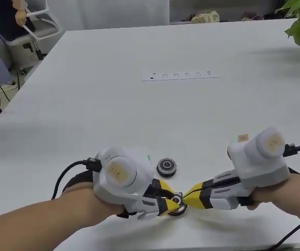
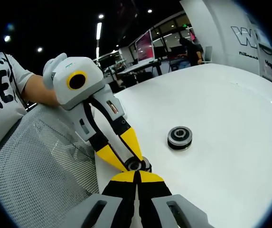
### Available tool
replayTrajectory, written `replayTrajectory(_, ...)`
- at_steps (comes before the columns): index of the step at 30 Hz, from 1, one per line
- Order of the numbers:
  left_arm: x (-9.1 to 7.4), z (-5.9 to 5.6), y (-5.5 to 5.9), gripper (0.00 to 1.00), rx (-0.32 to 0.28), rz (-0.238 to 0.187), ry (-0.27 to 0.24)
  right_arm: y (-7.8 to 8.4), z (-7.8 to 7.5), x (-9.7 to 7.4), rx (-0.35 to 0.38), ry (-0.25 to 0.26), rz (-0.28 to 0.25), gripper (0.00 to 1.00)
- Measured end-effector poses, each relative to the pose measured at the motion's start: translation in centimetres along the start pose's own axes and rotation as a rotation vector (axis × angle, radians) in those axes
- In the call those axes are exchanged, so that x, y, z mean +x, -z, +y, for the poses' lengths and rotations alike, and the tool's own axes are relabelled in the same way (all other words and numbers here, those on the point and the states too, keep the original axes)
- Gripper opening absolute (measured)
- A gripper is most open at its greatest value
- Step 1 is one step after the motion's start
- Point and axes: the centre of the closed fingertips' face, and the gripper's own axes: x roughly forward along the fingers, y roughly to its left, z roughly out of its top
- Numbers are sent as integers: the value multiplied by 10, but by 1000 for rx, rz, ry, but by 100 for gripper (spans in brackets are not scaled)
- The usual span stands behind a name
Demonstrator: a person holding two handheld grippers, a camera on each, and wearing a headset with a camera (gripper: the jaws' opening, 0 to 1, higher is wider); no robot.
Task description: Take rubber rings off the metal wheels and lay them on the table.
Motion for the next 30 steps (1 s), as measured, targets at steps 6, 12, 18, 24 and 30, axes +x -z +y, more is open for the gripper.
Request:
replayTrajectory(6,0,0,0,7,2,2,-1,0,1,1,-12,-2,1,0)
replayTrajectory(12,0,-1,0,7,3,2,-1,-3,4,2,-17,-14,-6,0)
replayTrajectory(18,0,-2,0,7,1,-2,0,-10,12,5,-60,-38,-22,0)
replayTrajectory(24,0,-2,-1,7,11,-2,2,-8,8,4,-93,-30,-20,0)
replayTrajectory(30,1,-1,-1,7,14,-9,0,-3,3,3,-106,-17,-11,0)
